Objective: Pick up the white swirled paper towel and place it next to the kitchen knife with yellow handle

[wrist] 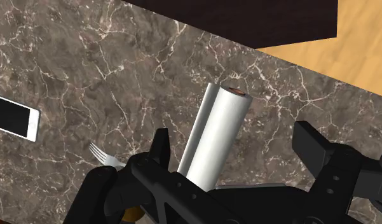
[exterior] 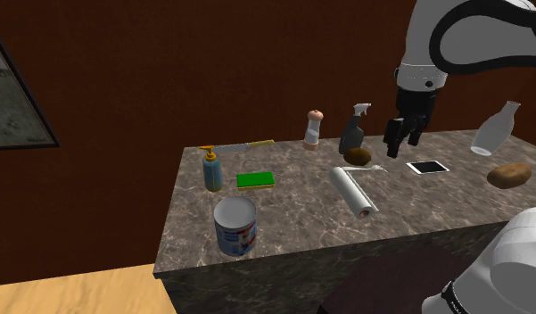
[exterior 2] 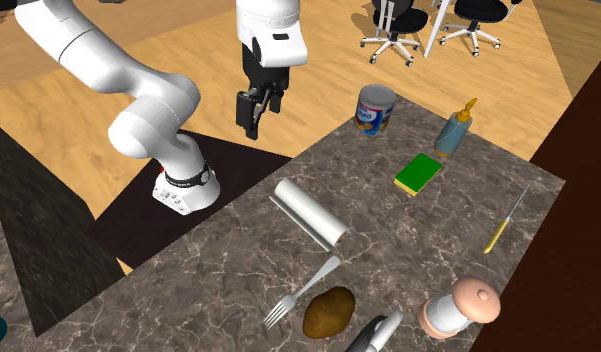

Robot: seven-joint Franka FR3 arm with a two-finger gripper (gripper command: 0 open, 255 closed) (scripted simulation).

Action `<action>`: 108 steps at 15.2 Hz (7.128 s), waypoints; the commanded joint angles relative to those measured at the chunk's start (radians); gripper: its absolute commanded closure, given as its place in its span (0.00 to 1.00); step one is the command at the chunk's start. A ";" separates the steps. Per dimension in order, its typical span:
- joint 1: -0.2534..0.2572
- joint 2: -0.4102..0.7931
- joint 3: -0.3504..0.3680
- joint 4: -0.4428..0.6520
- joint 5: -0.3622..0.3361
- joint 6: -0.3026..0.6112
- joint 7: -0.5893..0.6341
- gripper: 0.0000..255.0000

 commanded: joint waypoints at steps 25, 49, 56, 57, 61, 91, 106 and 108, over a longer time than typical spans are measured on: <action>-0.098 0.479 0.103 -0.230 -0.118 0.752 0.349 0.00; -0.092 0.422 0.099 -0.193 -0.099 0.659 0.326 1.00; -0.087 0.368 0.095 -0.140 -0.083 0.554 0.303 1.00; -0.086 0.361 0.094 -0.131 -0.082 0.539 0.300 1.00; -0.084 0.338 0.093 -0.096 -0.076 0.481 0.290 1.00; -0.036 1.026 0.163 0.716 -0.154 0.328 0.421 1.00; -0.036 1.092 0.155 0.605 -0.180 0.501 0.458 1.00; -0.036 1.102 0.154 0.596 -0.184 0.519 0.462 1.00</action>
